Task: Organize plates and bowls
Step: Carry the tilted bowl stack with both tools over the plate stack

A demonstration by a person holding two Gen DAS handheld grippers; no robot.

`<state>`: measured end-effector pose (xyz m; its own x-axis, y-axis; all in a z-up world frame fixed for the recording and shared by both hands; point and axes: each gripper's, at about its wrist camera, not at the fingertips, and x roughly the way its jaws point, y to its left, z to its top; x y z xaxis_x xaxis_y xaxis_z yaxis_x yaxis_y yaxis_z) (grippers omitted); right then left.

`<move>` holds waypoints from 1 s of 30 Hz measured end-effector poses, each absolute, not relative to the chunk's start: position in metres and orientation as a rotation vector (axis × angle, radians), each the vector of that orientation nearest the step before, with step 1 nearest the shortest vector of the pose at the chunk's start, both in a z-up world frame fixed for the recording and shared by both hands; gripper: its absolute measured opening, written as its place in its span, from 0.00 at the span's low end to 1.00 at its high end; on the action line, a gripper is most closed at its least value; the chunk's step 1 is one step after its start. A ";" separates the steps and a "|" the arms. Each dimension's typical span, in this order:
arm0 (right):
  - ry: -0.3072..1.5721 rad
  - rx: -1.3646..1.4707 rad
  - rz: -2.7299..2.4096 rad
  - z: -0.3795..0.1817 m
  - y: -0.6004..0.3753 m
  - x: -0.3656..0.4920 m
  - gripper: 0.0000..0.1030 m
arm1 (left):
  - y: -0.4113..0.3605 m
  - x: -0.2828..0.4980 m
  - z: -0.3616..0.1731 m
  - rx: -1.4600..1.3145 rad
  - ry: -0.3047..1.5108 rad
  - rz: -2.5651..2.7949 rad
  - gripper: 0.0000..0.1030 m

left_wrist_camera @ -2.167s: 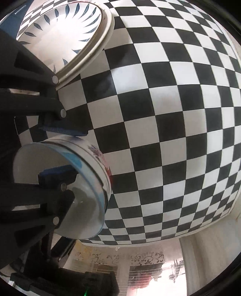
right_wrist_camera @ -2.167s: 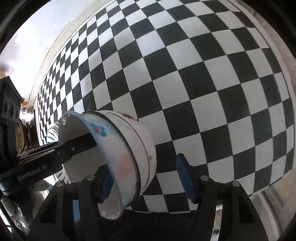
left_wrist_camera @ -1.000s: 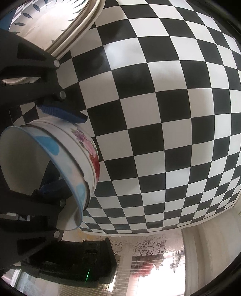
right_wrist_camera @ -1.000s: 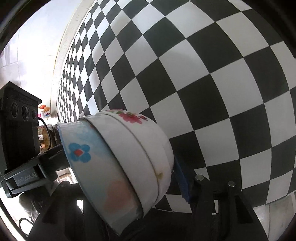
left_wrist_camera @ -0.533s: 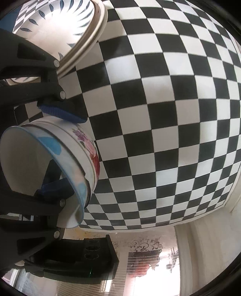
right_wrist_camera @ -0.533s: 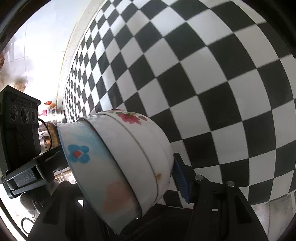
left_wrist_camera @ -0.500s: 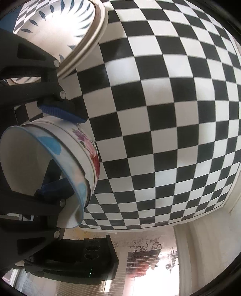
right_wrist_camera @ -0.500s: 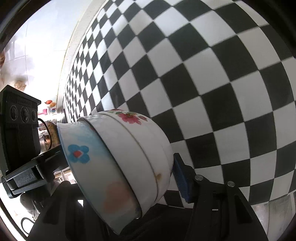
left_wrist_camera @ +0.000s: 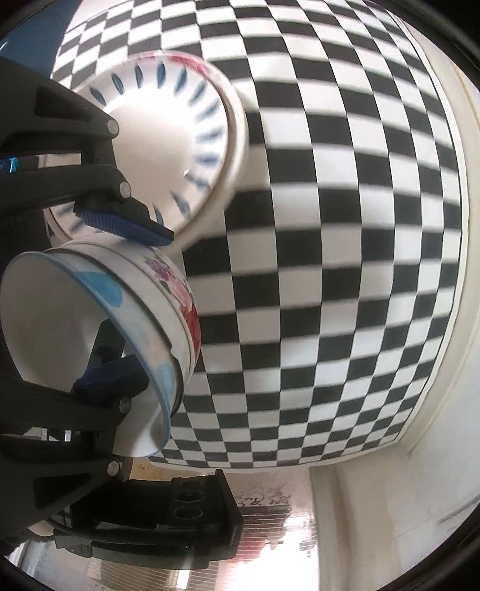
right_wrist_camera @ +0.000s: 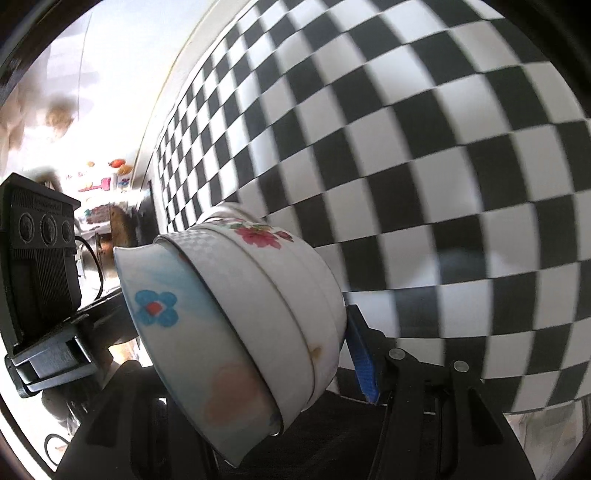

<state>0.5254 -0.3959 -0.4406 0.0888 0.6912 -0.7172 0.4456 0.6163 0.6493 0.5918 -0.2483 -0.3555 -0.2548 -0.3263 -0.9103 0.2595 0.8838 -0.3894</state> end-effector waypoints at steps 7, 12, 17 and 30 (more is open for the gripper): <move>1.580 0.932 0.326 -0.438 -0.335 0.549 0.54 | -0.191 0.601 -0.352 -0.095 1.728 -0.462 0.52; 1.612 0.899 0.364 -0.446 -0.291 0.571 0.54 | -0.158 0.605 -0.359 -0.128 1.732 -0.410 0.52; 1.647 0.863 0.379 -0.456 -0.263 0.586 0.54 | -0.134 0.608 -0.370 -0.165 1.746 -0.377 0.52; 1.707 0.806 0.361 -0.472 -0.248 0.593 0.54 | -0.118 0.609 -0.390 -0.204 1.777 -0.359 0.52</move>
<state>0.5928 -0.2479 -0.4725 -0.1078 0.6769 -0.7281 0.3242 0.7163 0.6179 0.6095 -0.1178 -0.3904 -0.2358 -0.3267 -0.9152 0.0545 0.9359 -0.3481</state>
